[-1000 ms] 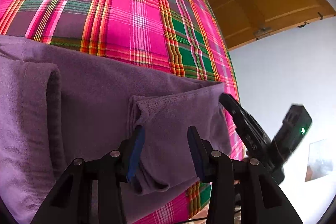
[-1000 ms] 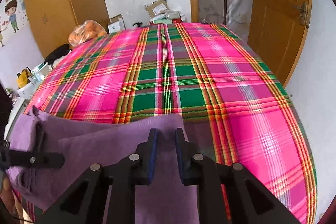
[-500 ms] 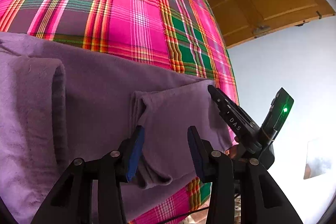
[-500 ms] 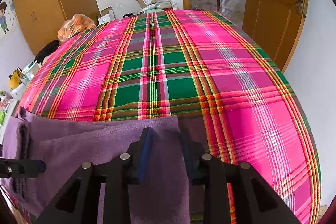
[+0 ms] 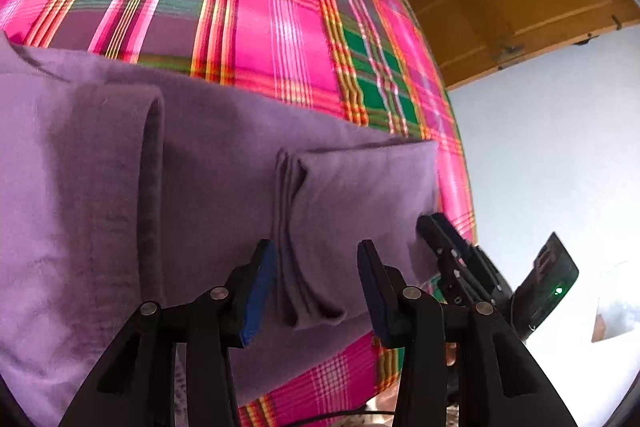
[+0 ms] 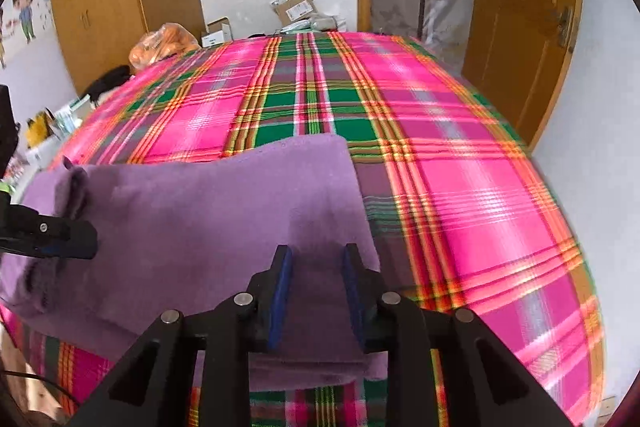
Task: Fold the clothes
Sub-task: 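Smooth the folded purple garment with the right gripper beside the left gripper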
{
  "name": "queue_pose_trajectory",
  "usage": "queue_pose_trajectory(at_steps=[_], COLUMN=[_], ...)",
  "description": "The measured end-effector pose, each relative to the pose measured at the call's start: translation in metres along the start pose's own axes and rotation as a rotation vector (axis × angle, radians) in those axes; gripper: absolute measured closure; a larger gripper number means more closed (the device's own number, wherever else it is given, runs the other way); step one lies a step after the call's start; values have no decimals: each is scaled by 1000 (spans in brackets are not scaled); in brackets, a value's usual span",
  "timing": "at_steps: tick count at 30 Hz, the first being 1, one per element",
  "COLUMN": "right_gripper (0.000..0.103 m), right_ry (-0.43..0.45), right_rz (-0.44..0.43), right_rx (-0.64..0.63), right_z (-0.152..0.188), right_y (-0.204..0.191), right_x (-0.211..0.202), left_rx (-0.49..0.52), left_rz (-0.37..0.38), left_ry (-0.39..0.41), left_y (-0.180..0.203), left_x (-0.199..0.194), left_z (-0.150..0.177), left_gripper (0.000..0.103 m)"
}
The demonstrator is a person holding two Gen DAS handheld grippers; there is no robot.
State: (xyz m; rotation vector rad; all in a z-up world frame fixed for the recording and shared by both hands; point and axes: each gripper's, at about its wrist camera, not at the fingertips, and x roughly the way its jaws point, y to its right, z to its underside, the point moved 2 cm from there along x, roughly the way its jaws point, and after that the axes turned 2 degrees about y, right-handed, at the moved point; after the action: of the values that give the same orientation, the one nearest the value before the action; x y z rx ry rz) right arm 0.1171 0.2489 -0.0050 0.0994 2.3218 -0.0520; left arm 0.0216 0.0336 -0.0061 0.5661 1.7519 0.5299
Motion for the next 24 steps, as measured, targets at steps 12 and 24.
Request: queue_pose_trajectory(at_steps=[12, 24], right_gripper=[76, 76], right_ry=[9, 33], right_rz=[-188, -253], right_rx=[-104, -195], right_z=[19, 31], right_y=[-73, -116], right_x=[-5, -14], left_rx=[14, -54], left_rz=[-39, -19], left_ry=[32, 129], left_y=[-7, -27], left_x=[-14, -55], left_z=[11, 8], left_gripper=[58, 58])
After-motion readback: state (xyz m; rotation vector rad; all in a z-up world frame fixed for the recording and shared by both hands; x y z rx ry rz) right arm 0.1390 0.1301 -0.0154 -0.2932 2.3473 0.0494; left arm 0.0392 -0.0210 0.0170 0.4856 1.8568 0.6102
